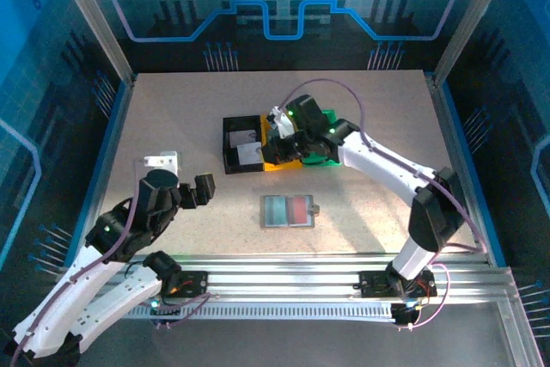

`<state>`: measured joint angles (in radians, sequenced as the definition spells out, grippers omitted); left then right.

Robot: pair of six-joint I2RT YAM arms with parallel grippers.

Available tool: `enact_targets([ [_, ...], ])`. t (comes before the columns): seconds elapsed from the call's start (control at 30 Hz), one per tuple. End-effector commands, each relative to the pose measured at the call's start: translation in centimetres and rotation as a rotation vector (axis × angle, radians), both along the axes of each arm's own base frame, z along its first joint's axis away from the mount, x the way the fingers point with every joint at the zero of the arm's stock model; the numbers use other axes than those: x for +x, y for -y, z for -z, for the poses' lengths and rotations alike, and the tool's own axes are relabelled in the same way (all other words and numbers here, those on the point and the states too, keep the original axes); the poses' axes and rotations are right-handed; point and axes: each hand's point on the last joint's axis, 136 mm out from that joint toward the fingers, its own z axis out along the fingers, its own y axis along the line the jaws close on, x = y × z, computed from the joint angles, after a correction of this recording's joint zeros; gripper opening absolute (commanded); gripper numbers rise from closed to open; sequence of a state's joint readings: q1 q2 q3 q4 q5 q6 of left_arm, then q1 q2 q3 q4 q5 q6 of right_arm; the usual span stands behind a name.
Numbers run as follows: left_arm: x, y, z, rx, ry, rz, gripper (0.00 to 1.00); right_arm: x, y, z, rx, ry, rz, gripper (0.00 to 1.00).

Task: Take the credit cards out of the card holder

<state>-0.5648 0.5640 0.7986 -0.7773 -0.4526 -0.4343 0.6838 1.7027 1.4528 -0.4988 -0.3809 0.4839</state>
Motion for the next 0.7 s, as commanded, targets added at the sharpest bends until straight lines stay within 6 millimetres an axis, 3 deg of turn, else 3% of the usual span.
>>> enact_targets([
  [0.0, 0.2, -1.2, -0.4, 0.037, 0.04, -0.043, 0.99, 1.8, 0.4, 1.1, -0.093, -0.026, 0.036, 0.0],
  [0.4, 0.1, -1.9, -0.7, 0.039, 0.054, -0.069, 0.99, 7.8, -2.8, 4.2, -0.125, -0.088, 0.086, 0.0],
  [0.67, 0.1, -1.7, -0.7, 0.03, 0.053, -0.059, 0.99, 10.4, -4.3, 5.8, -0.108, -0.129, 0.103, 0.0],
])
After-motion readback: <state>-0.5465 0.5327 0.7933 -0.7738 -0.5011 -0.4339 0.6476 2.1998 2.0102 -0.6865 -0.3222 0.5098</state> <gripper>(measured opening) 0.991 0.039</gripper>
